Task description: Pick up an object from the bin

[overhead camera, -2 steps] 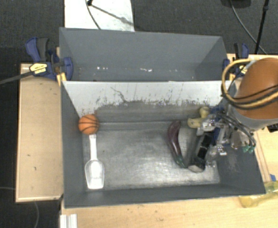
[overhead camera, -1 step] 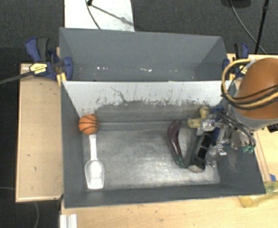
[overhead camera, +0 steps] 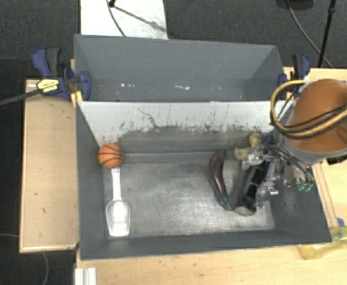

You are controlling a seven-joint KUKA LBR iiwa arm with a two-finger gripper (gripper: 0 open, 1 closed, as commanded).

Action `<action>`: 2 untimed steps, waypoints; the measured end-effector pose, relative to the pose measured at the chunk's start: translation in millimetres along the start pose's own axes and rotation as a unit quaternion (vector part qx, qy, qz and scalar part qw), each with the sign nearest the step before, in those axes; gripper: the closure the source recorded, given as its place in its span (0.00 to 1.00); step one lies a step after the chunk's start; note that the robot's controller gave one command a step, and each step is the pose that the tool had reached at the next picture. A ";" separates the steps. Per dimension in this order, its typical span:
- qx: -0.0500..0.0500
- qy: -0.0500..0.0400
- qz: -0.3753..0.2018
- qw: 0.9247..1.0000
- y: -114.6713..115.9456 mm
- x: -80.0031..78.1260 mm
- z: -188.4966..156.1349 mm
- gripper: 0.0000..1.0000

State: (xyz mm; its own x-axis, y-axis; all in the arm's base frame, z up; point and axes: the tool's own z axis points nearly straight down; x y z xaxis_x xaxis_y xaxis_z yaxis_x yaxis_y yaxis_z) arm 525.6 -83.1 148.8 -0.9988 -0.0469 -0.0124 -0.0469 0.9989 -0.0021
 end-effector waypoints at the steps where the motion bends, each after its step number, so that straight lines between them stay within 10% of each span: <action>1: -0.003 0.011 0.015 1.000 -29.9 -29.3 63.5 1.00; 2: -0.003 0.011 0.014 1.000 -29.9 -29.4 63.5 1.00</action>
Offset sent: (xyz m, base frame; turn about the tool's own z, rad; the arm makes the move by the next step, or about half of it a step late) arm 0.0000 0.0000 0.0000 0.0000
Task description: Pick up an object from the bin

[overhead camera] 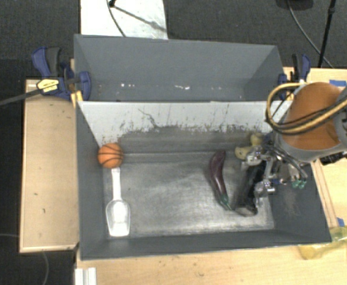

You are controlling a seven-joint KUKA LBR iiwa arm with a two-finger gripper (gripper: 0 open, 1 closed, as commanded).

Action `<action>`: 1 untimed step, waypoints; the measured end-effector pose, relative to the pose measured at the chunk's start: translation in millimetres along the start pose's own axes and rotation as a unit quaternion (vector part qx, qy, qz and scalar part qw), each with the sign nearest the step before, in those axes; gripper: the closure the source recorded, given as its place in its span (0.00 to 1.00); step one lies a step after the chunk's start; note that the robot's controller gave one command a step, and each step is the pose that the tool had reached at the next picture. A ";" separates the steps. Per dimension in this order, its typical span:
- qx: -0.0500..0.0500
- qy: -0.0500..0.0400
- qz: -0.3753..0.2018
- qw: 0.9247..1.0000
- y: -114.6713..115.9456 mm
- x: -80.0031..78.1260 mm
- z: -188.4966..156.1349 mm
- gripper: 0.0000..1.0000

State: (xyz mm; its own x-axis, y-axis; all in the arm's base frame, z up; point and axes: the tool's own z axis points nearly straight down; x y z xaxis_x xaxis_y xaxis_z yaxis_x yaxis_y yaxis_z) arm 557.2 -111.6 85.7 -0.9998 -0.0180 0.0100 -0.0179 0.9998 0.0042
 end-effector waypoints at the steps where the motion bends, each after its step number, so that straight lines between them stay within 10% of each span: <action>1: 0.000 -0.005 -0.013 1.000 0.3 7.5 -34.8 1.00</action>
Offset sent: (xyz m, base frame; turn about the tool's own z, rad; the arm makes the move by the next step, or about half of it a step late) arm -0.0181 -0.0162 0.1269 -0.0391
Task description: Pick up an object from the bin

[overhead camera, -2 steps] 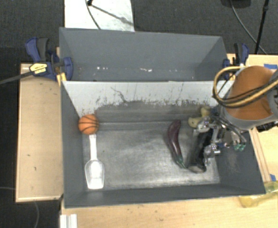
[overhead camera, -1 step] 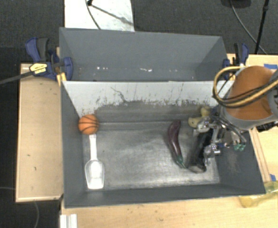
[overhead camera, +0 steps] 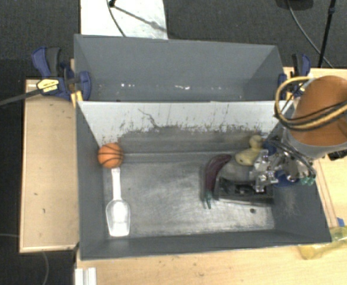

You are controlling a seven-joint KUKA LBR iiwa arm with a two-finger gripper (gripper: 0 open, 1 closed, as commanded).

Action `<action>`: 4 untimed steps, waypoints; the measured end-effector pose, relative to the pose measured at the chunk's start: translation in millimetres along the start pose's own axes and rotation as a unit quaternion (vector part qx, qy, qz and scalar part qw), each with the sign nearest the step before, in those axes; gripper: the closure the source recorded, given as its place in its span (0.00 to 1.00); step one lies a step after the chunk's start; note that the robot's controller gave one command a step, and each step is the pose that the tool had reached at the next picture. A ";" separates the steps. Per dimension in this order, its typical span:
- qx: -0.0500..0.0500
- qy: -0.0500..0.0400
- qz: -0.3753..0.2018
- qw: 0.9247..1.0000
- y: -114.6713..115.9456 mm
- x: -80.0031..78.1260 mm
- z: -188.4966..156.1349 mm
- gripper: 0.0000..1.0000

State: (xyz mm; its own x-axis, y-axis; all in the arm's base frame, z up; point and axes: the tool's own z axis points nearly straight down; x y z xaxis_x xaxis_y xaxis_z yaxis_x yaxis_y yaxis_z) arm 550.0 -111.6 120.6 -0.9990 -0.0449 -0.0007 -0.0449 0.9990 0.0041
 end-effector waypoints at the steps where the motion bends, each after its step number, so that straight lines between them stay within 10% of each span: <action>1: 0.002 0.001 -0.003 1.000 -11.1 8.0 -68.1 1.00; 2: 0.002 -0.001 0.090 0.996 11.6 4.3 -10.7 0.00; 3: 0.002 -0.001 0.090 0.996 12.6 4.5 -10.5 0.00; 4: -0.004 -0.004 0.204 0.979 29.4 -13.4 34.8 1.00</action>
Offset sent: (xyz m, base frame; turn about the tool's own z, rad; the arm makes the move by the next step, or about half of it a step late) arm -0.0056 0.0120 0.0102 0.1809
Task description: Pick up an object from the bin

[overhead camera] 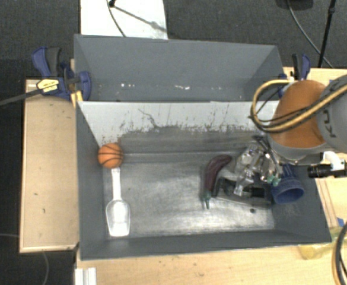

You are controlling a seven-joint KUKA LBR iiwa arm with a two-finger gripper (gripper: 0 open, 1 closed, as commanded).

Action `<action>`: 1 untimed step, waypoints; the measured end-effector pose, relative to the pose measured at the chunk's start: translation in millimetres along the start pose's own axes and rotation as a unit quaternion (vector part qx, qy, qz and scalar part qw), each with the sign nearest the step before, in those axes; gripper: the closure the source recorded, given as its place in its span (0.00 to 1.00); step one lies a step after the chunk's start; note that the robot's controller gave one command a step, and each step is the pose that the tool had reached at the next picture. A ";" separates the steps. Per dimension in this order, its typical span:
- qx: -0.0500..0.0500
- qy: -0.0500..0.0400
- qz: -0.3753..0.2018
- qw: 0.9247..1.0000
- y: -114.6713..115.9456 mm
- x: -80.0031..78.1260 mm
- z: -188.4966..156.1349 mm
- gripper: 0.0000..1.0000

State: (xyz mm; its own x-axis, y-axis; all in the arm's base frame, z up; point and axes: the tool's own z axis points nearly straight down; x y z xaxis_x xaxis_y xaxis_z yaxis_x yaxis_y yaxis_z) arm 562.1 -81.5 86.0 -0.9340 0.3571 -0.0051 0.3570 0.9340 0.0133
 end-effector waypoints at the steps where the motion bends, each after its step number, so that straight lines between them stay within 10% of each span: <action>1: 0.000 0.000 0.000 1.000 0.1 0.0 0.0 1.00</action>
Offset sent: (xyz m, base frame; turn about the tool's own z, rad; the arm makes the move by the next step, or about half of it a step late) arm 0.0117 -0.0012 0.1465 0.0048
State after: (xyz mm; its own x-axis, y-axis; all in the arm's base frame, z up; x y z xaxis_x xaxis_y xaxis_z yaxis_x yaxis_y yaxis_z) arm 562.1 -81.4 85.9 -0.9343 0.3564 -0.0052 0.3563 0.9343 0.0134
